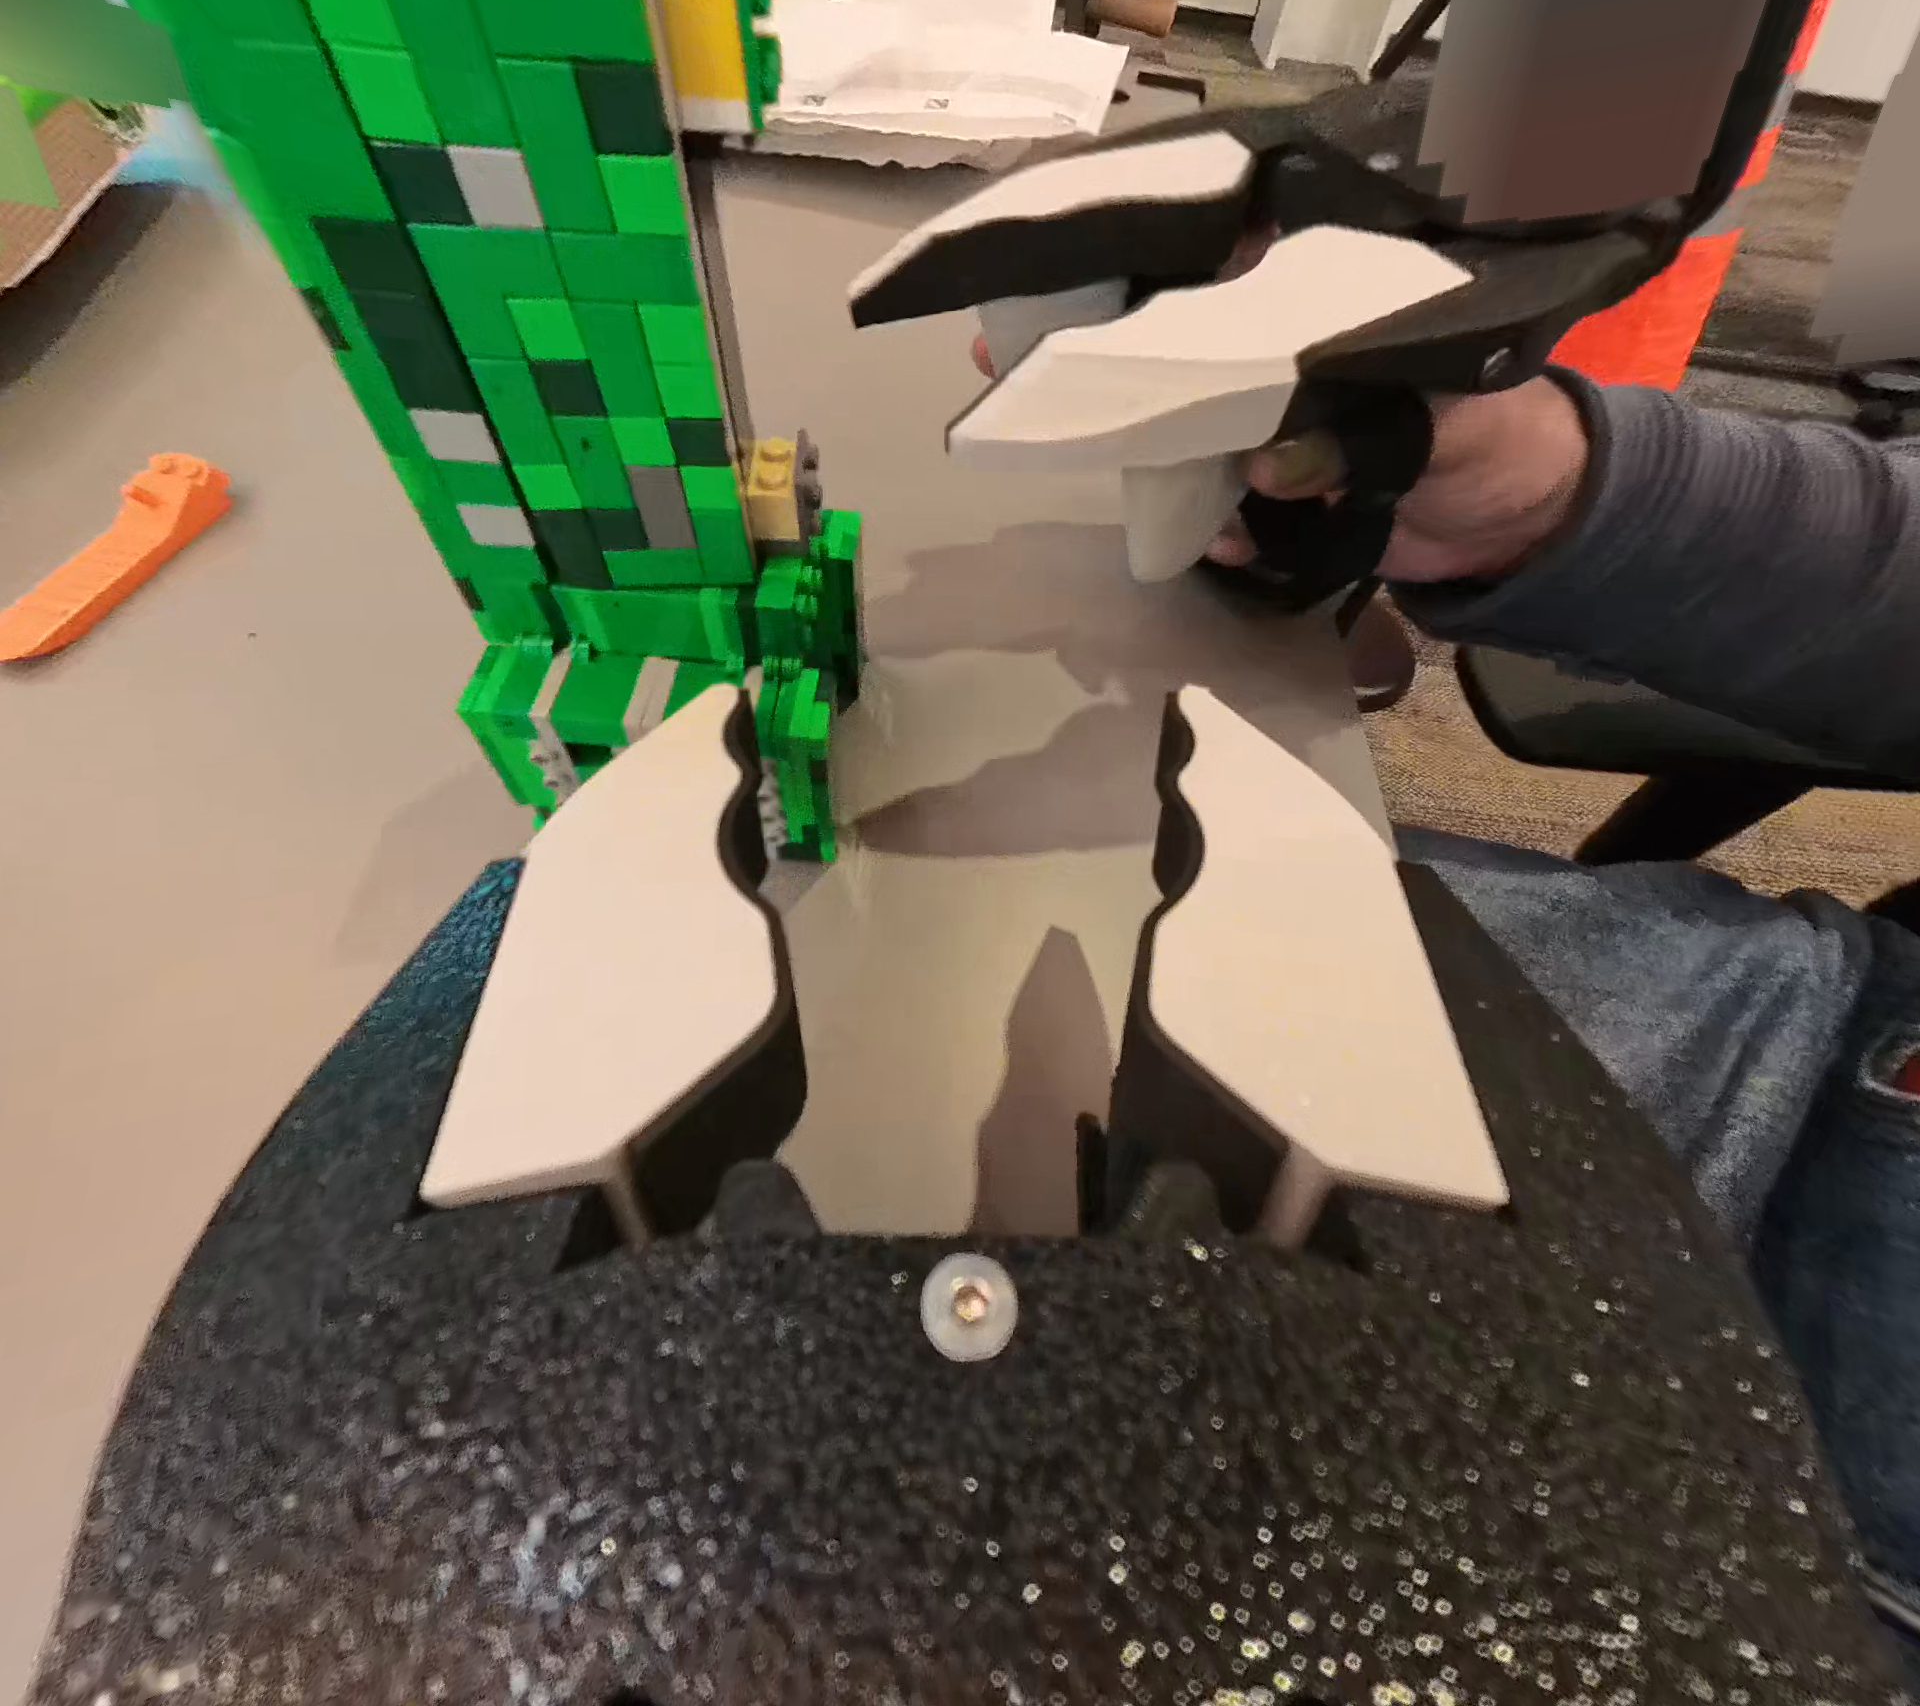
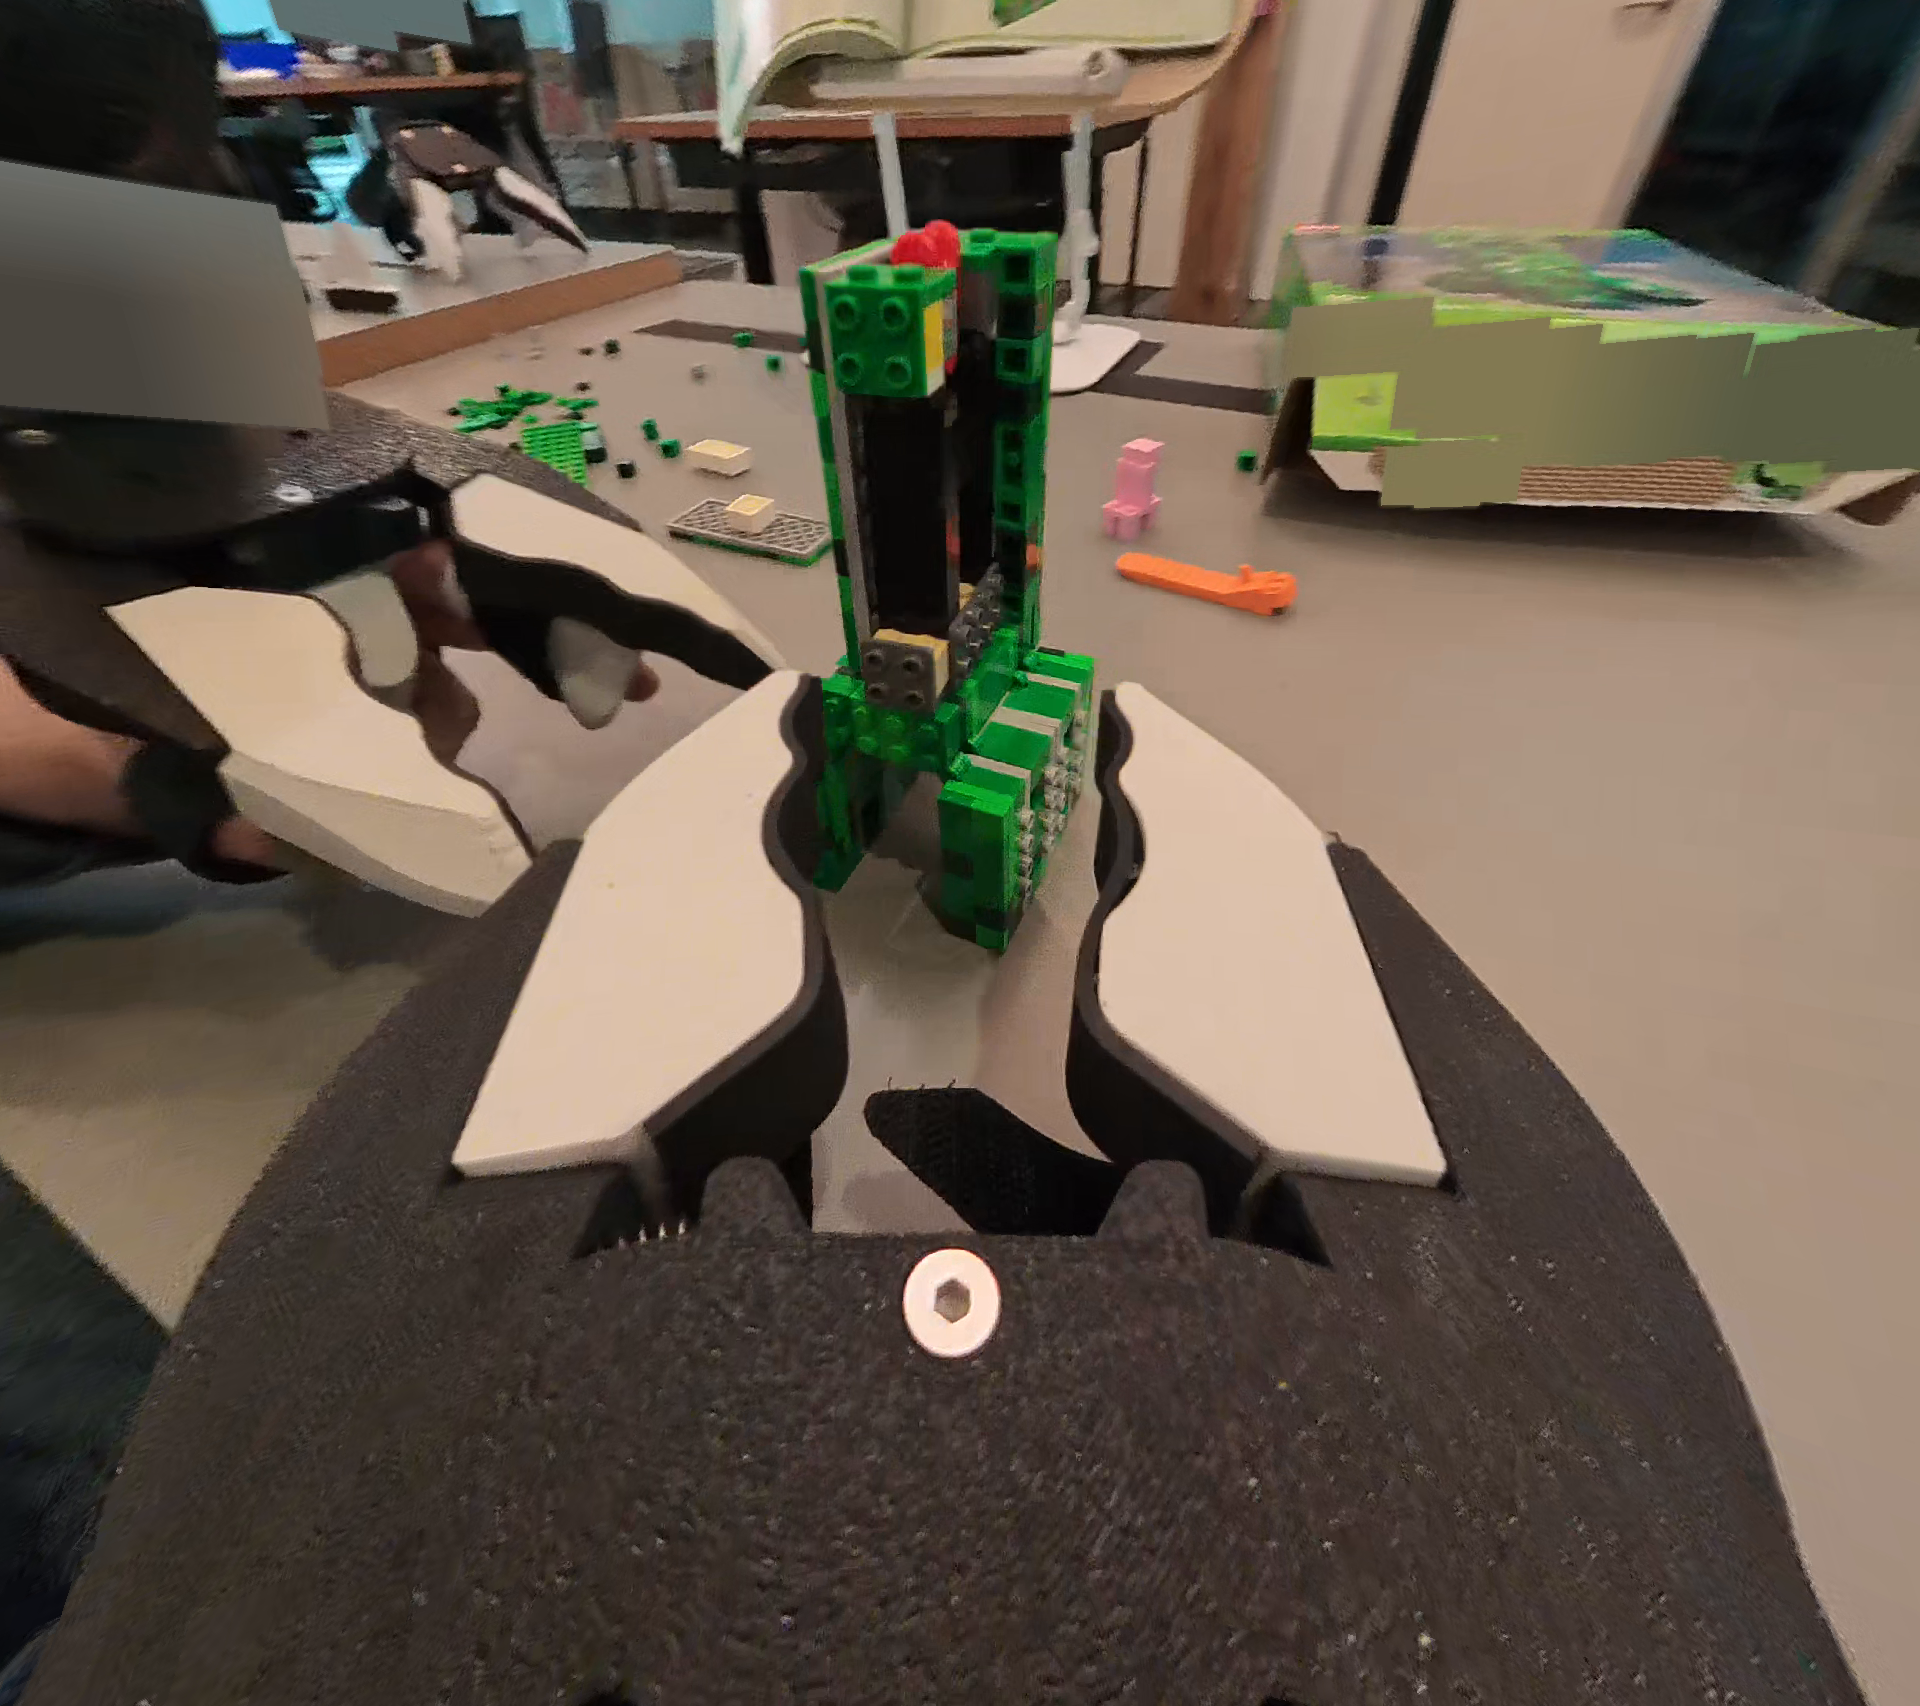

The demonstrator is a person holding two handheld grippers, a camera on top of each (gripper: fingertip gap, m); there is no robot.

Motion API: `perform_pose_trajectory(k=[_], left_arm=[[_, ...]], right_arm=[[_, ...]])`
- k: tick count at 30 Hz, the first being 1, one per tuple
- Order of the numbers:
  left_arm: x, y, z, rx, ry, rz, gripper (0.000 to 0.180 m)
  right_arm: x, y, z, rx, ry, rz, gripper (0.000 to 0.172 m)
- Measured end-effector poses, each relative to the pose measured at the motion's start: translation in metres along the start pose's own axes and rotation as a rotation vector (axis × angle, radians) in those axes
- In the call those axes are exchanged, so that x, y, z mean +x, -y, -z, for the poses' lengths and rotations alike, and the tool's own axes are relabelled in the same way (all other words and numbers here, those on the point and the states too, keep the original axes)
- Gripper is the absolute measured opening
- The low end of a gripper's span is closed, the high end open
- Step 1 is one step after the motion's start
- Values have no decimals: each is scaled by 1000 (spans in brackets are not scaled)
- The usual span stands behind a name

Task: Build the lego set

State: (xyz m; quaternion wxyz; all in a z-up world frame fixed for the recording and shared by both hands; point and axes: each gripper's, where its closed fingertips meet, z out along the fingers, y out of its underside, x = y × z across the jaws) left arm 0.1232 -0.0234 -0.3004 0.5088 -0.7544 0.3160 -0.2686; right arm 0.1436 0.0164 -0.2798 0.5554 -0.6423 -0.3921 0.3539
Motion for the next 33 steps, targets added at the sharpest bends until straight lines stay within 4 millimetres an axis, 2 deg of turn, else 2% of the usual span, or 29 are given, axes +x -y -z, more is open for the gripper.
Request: perform_pose_trajectory(k=[5, 6, 10, 13, 15, 20, 24, 29, 33], left_arm=[[-26, -1, 23, 50, 73, 14, 71], [-31, -1, 25, 49, 75, 32, 71], [-45, -8, 22, -5, 42, 98, 73], [-36, -17, 16, -65, -51, 148, 69], [-30, -17, 14, -68, -83, 131, 68], [-11, -21, 6, -114, -148, 83, 67], [-5, -21, 2, -122, -162, 66, 67], [-4, -21, 0, -126, -169, 63, 67], [-3, -21, 0, -126, -170, 65, 66]], right_arm=[[-7, -7, -9, -47, -122, 36, 48], [-3, -6, -10, -60, -154, 44, 48], [-7, -9, -20, -97, -229, 47, 46], [-10, -9, -22, -105, -259, 73, 43], [-14, -9, -23, -106, -251, 84, 32], [-17, -10, -25, -115, -266, 102, 33], [-22, -11, -27, -122, -252, 129, 33], [-15, -9, -25, -109, -291, 120, 37], [-16, -12, -30, -130, -259, 134, 36]])
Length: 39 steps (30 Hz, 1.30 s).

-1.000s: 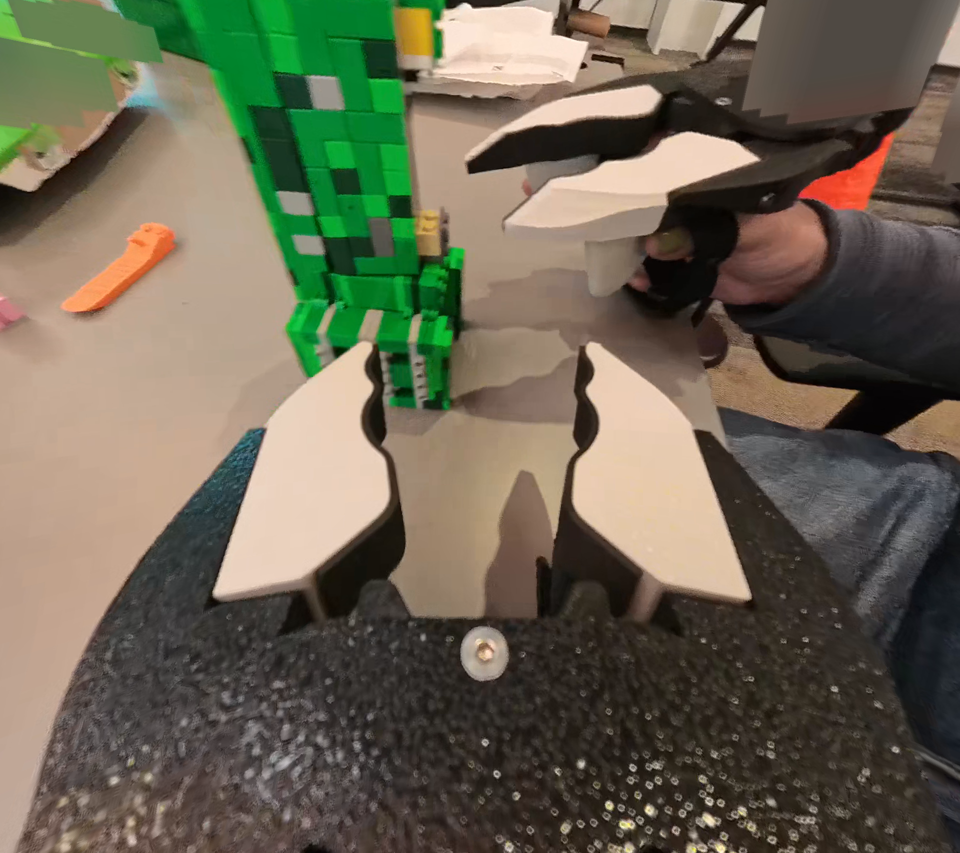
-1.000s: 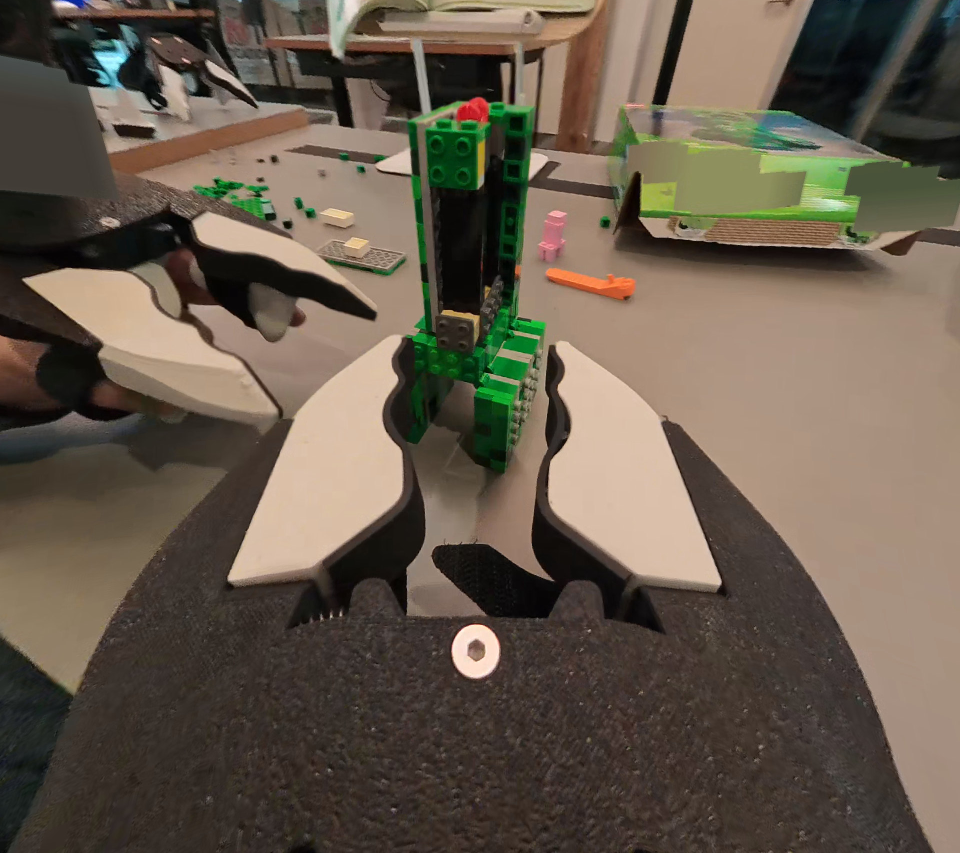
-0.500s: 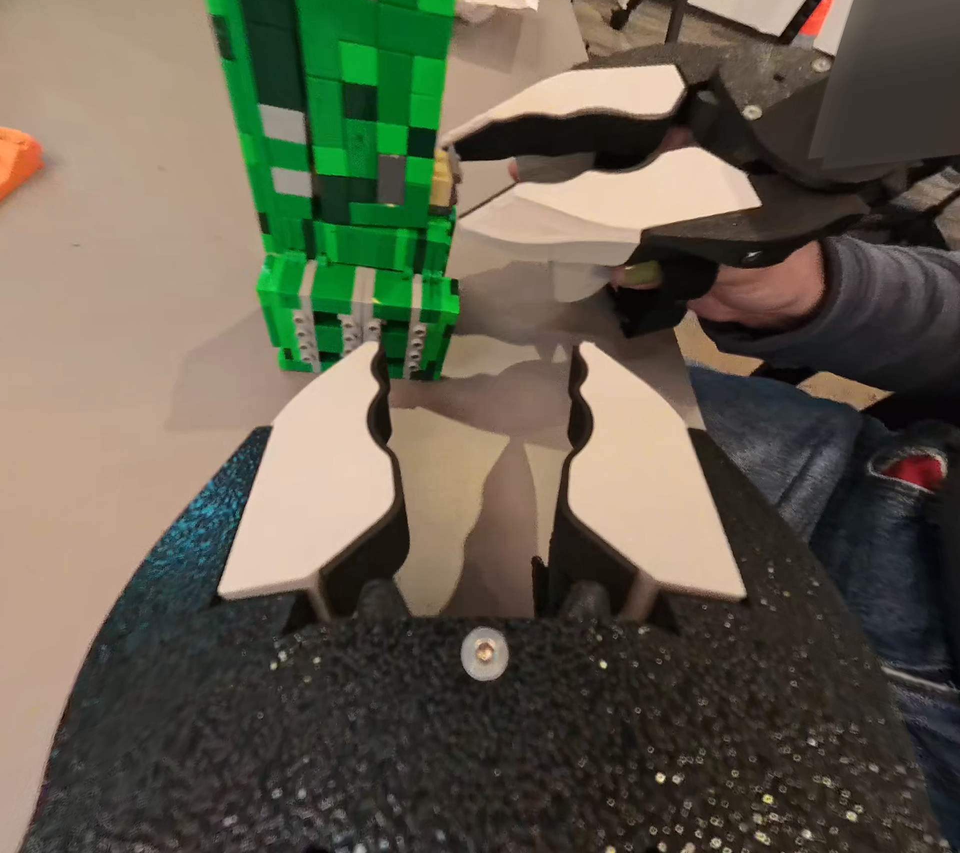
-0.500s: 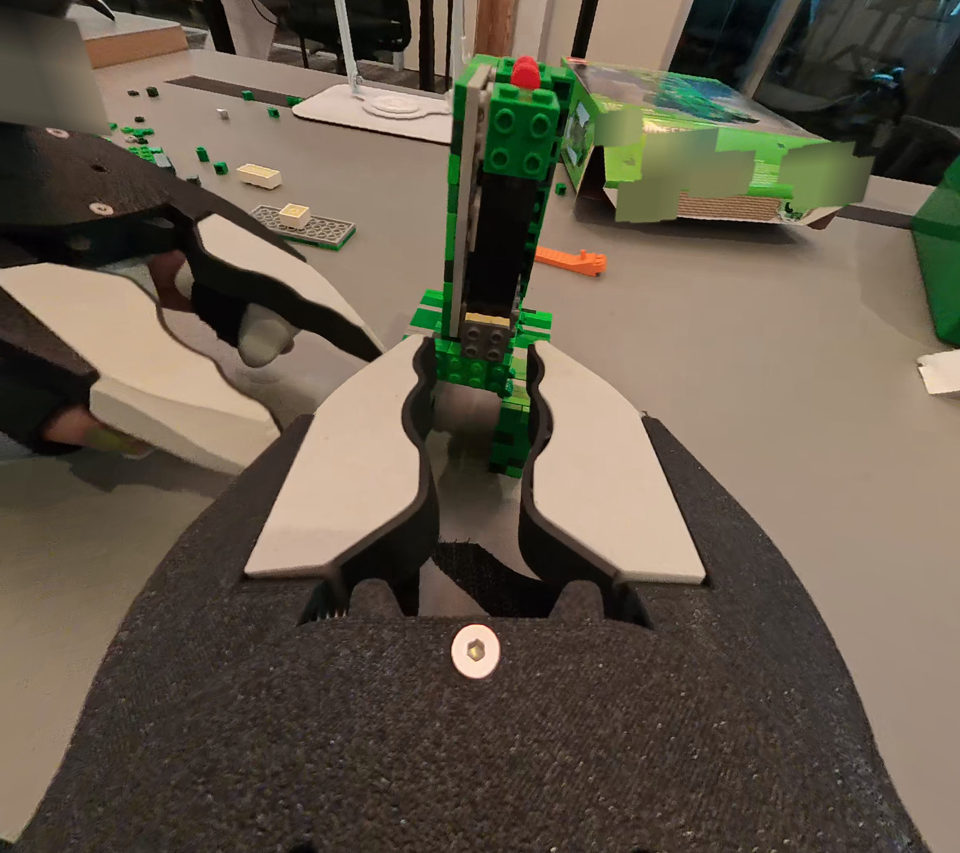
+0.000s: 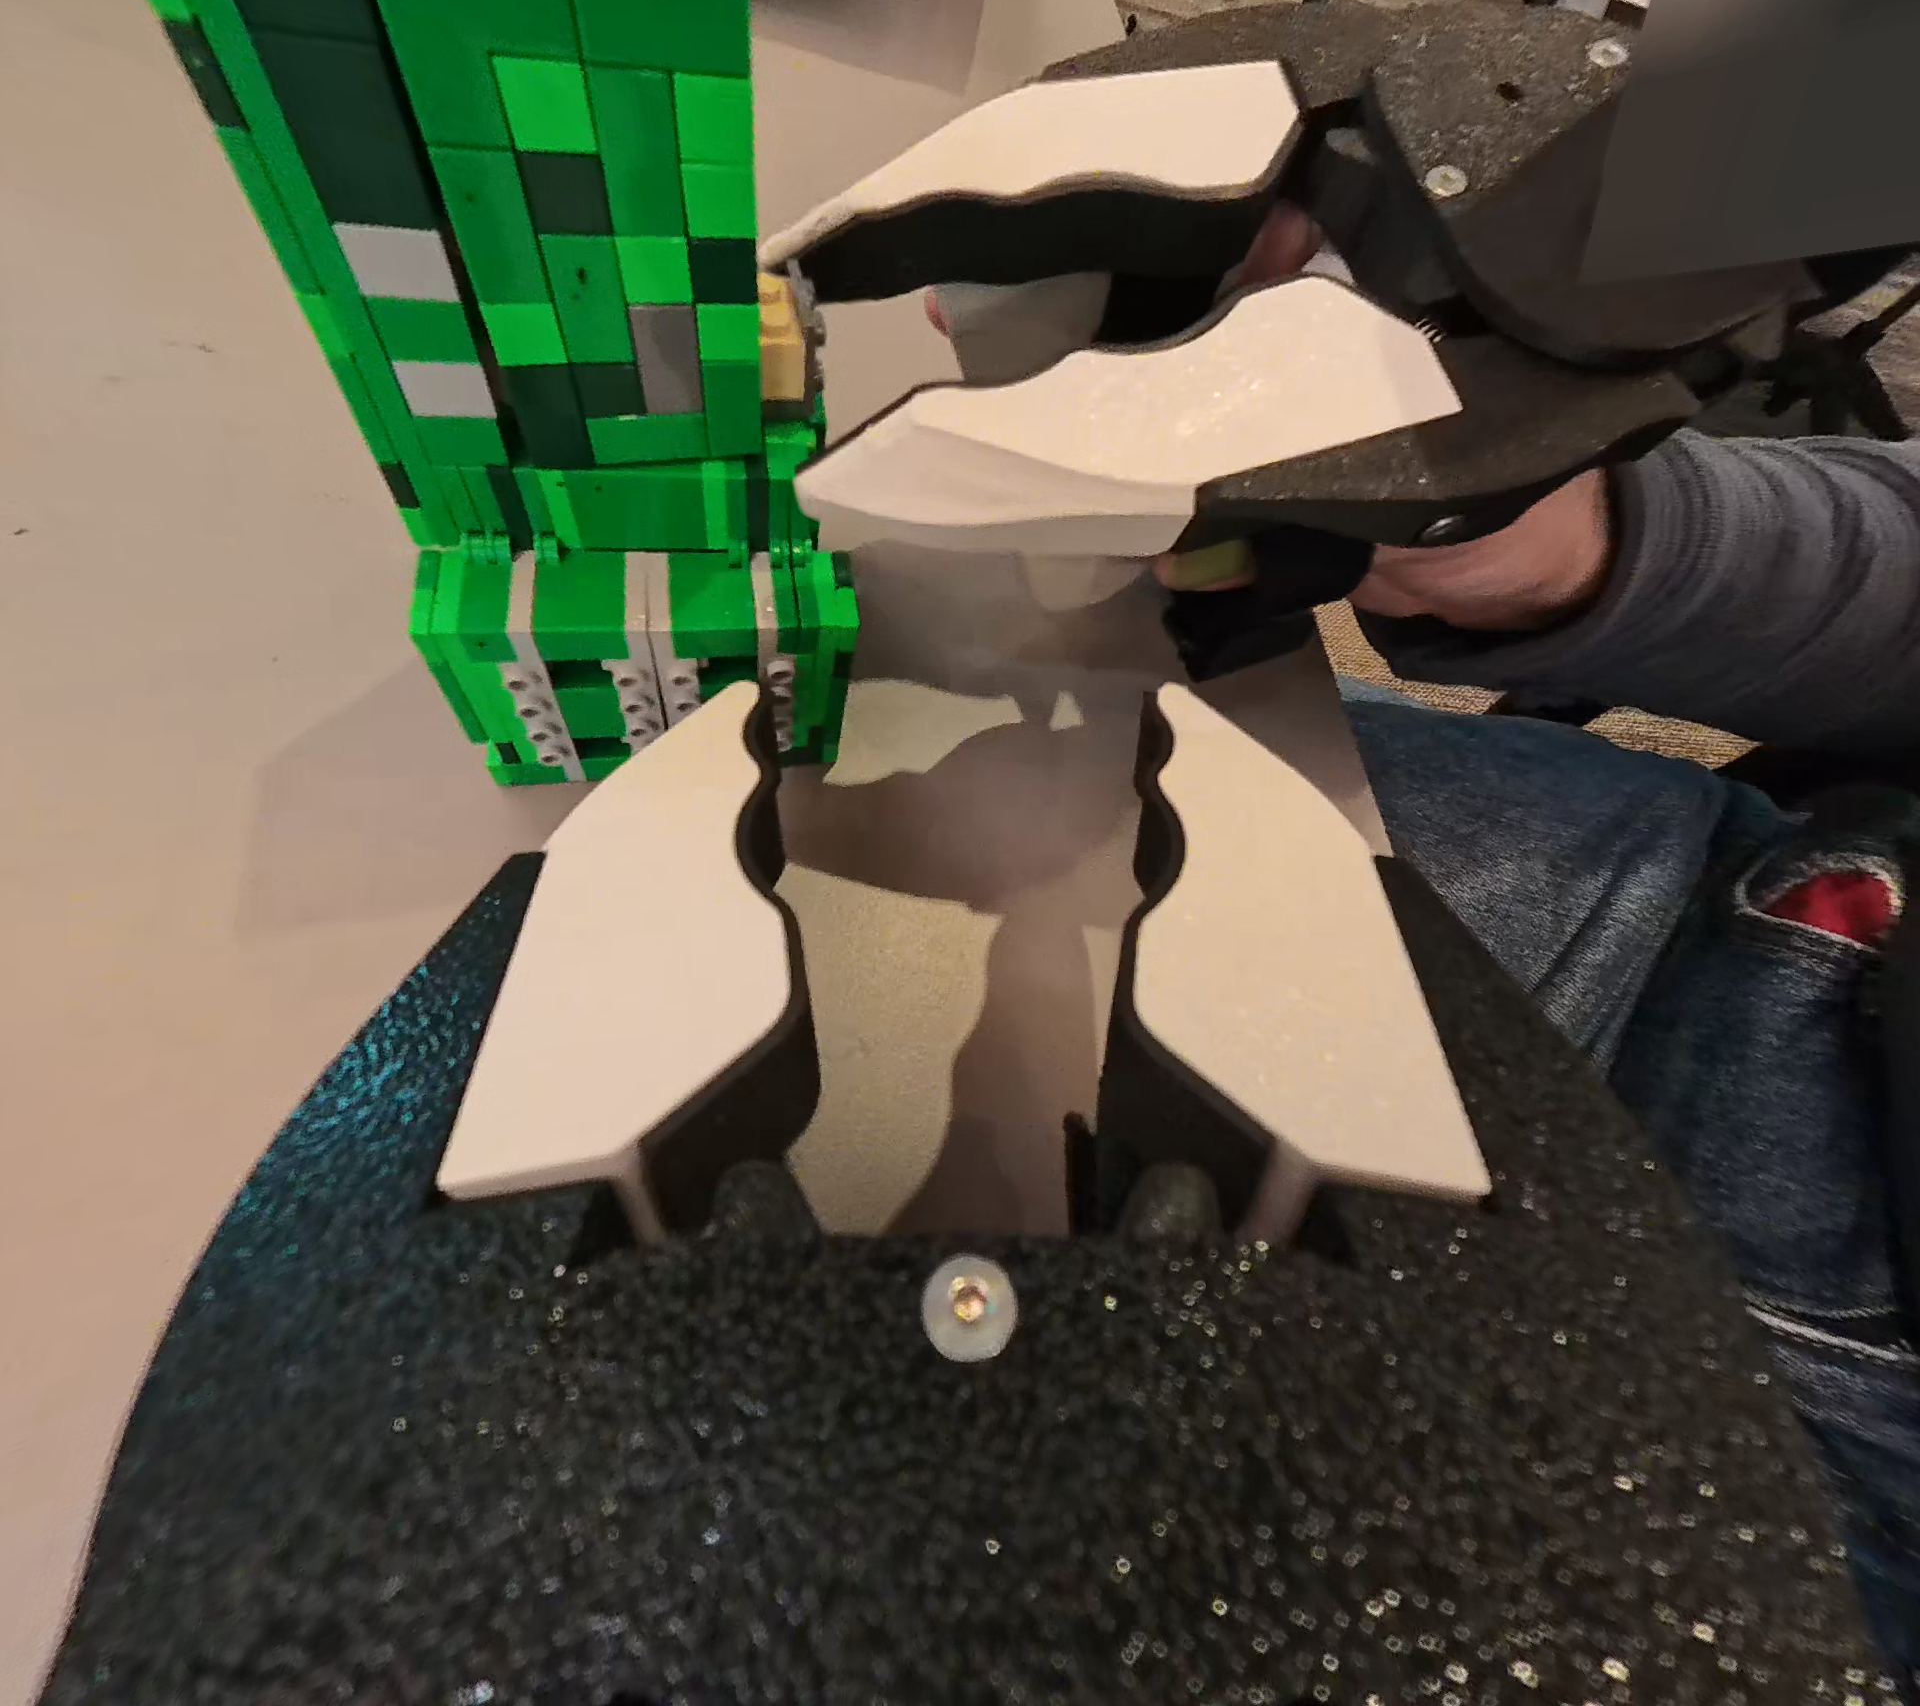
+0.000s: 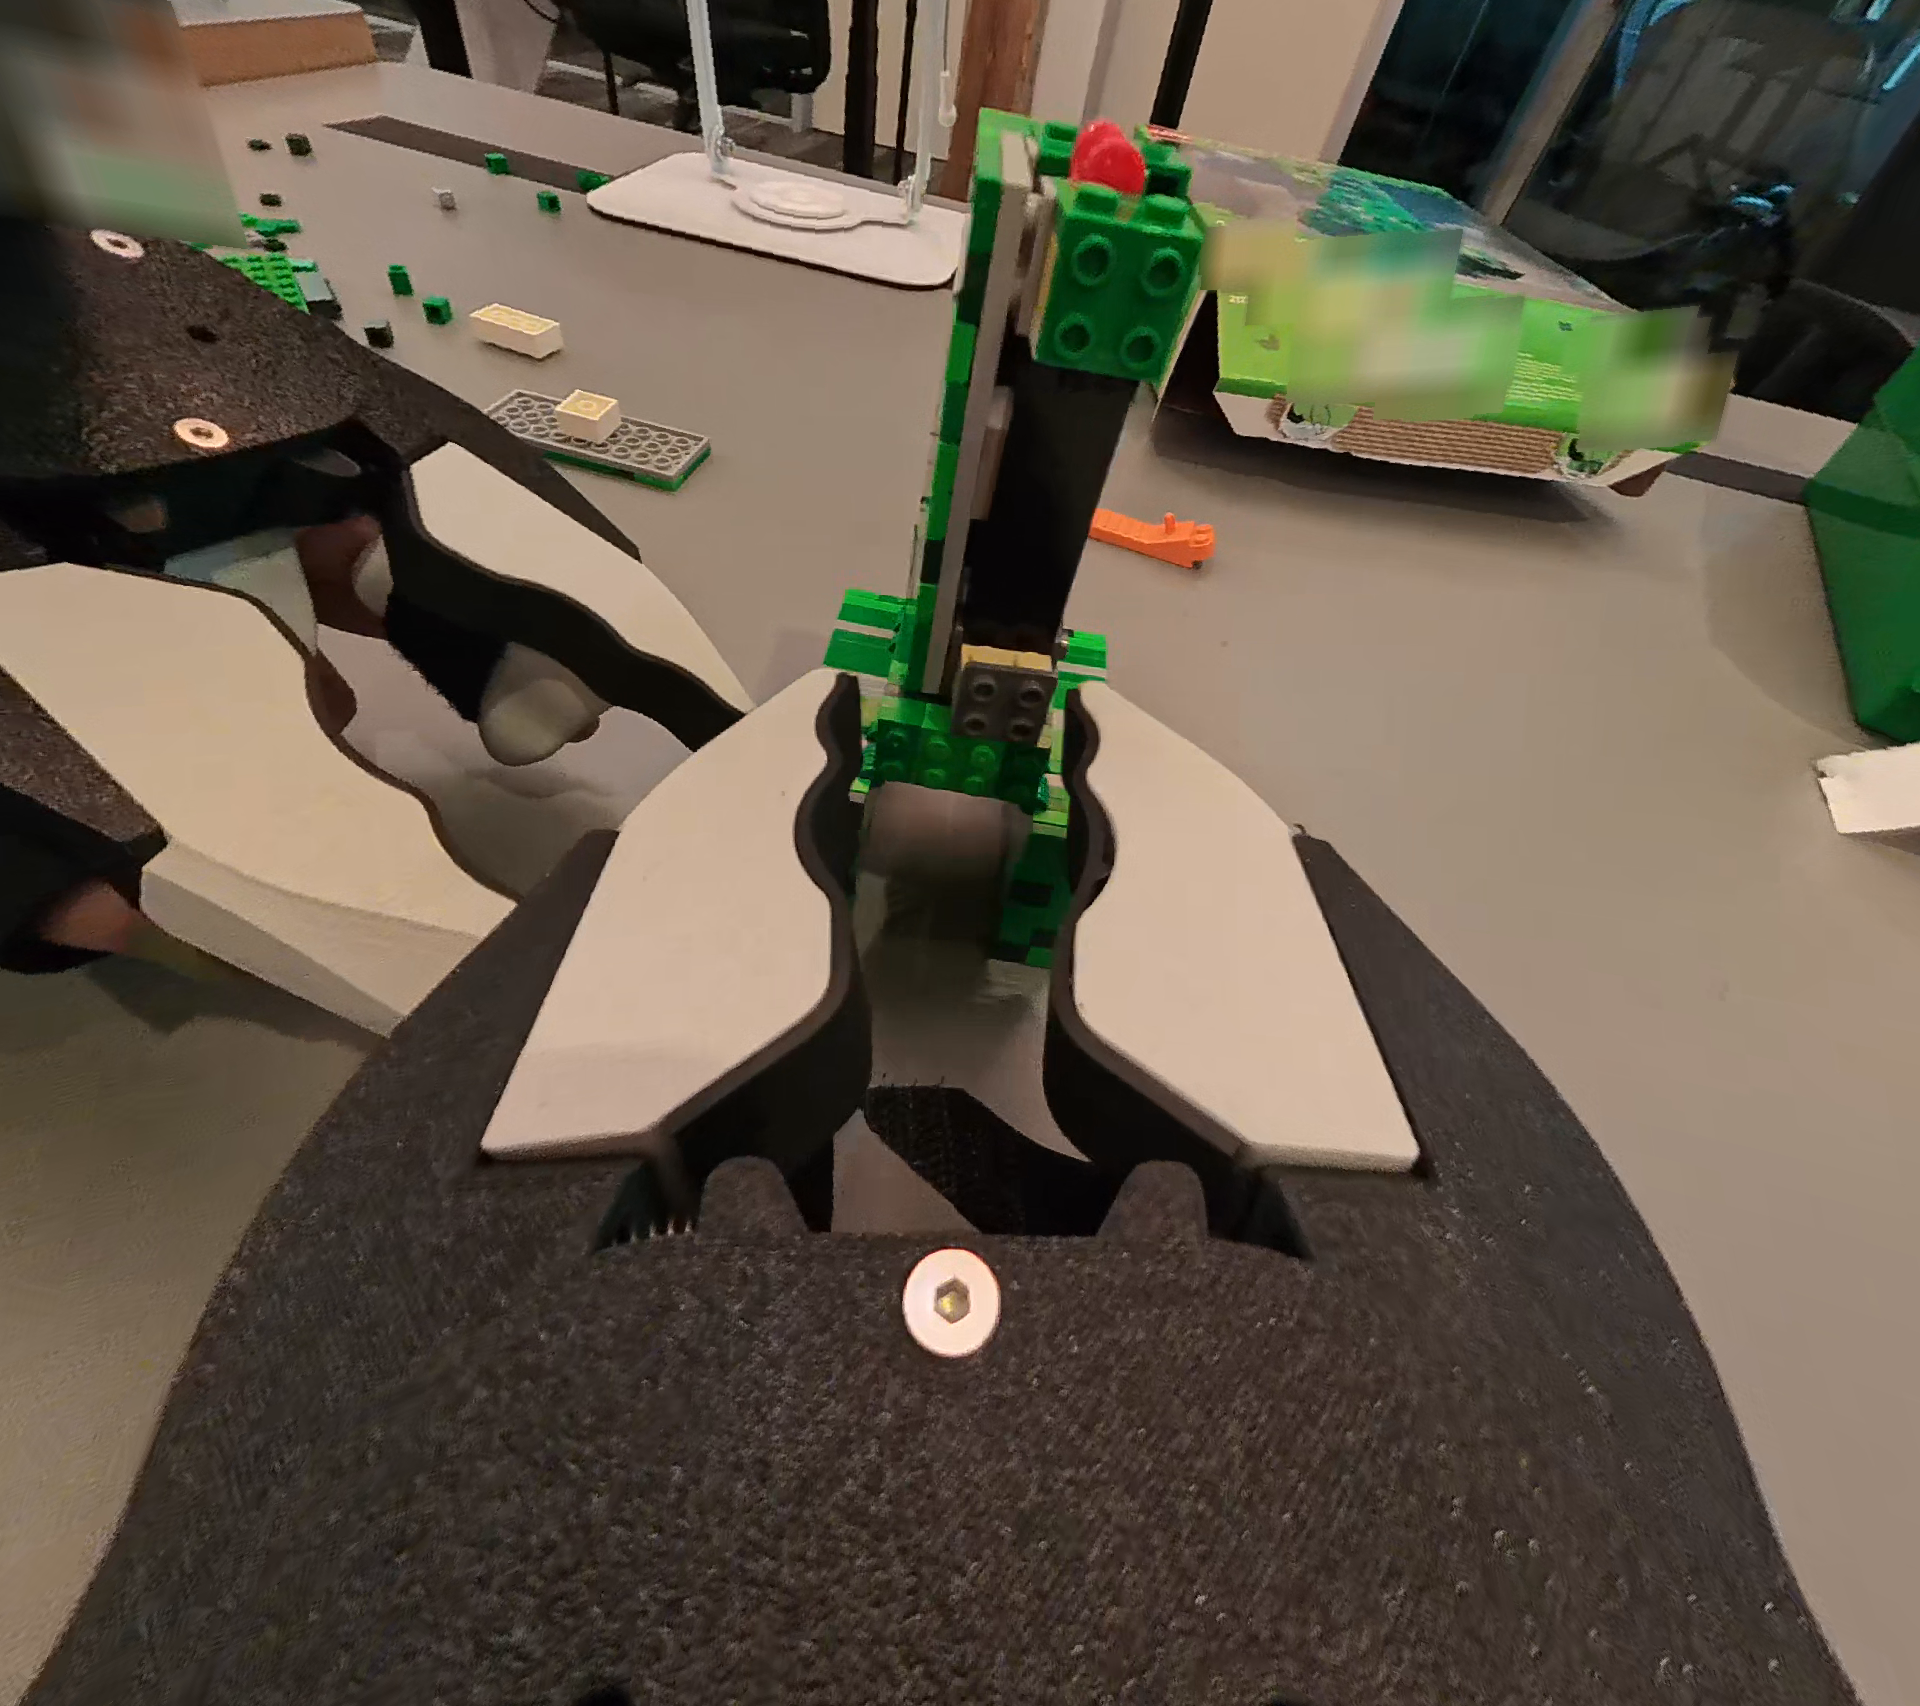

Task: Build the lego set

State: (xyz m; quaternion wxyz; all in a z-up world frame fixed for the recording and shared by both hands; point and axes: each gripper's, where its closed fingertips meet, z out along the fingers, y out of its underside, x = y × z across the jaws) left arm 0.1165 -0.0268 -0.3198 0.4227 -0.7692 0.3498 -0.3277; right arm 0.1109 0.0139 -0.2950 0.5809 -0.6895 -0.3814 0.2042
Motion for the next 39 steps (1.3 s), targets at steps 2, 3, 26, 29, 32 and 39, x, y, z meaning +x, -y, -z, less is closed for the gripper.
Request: perform_pose_trajectory(k=[2, 3, 26, 29, 32, 39], left_arm=[[1, 0, 0, -2, 0, -2, 66], [1, 0, 0, -3, 3, -5, 66], [-44, 32, 31, 103, 11, -243, 81], [-48, 43, 28, 107, -83, -307, 89], [-52, 46, 20, 83, -133, -401, 90], [-60, 45, 6, 106, -250, -374, 77]], right_arm=[[-1, 0, -1, -1, 4, 7, 34], [-1, 0, 0, -1, 3, 8, 34], [12, 3, -19, -1, 13, -14, 41], [9, 4, -24, -6, 31, 3, 35], [9, 4, -23, 1, 47, 37, 32], [8, 5, -21, 47, 285, 87, 32]])
